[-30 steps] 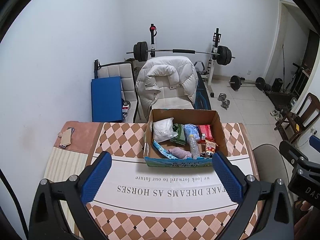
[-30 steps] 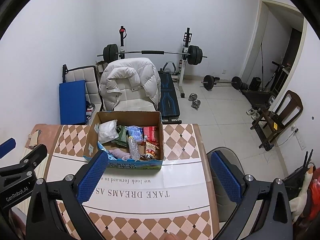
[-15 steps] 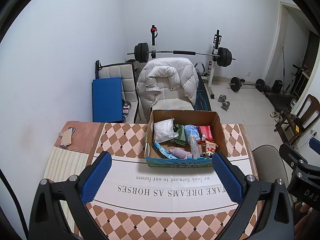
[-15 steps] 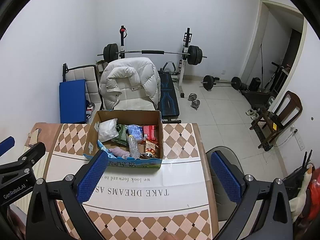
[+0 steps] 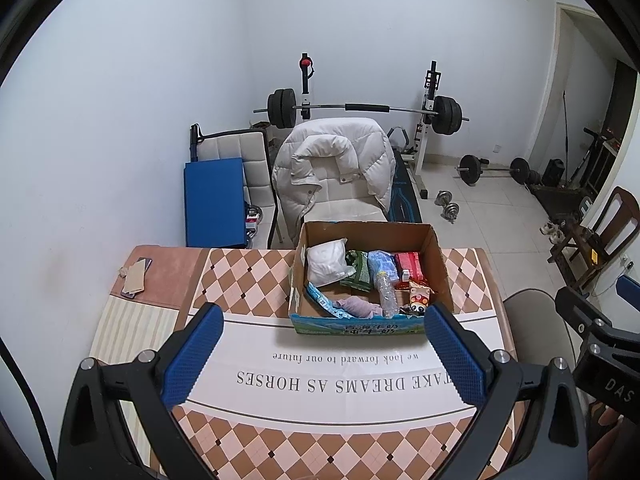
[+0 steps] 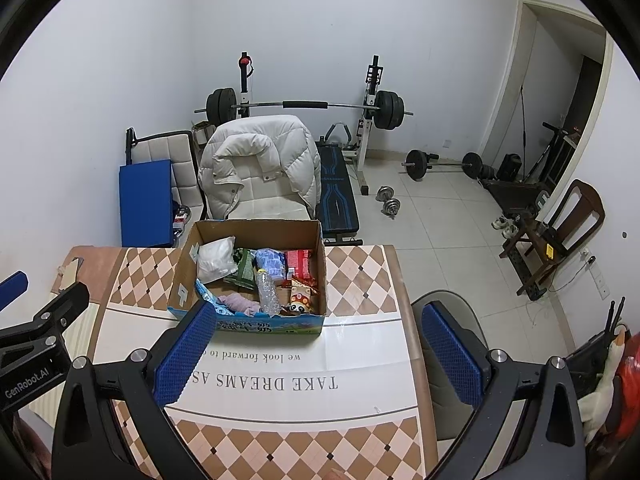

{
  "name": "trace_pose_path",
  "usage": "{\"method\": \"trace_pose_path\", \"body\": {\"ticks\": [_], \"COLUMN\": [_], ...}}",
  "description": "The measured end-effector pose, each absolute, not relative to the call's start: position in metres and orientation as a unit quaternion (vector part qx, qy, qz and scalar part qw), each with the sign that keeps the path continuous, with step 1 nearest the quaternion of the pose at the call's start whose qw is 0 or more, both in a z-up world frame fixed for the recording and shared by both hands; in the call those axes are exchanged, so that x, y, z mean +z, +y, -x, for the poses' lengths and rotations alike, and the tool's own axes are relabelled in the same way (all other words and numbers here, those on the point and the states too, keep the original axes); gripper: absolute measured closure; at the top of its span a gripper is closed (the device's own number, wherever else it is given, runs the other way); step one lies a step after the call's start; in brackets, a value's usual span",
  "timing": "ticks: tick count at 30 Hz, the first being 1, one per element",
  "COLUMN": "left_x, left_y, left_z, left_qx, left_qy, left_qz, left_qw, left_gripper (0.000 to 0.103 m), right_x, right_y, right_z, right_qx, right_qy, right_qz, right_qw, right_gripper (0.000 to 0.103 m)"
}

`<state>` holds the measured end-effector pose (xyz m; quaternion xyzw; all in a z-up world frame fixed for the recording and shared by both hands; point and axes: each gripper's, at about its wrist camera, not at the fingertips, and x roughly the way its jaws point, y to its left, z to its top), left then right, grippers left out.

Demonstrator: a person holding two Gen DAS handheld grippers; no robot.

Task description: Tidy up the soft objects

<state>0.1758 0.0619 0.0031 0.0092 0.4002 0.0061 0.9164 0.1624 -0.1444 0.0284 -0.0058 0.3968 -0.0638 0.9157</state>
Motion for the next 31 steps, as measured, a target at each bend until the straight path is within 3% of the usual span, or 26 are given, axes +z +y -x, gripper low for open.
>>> {"method": "trace_pose_path", "body": {"ticks": [31], "left_x": [0.011], "left_y": [0.061], "left_z": [-0.171], "left_qx": [0.006], "left_qy": [0.389], "left_qz": [-0.01], "left_qw": [0.921], "left_gripper": [0.0], "right_x": [0.032], "right_y": [-0.148], "right_z": [-0.147], "right_qx": [-0.062], "right_qy": [0.394], "right_qz": [0.008], "right_qw": [0.917], "right_gripper": [0.0]}}
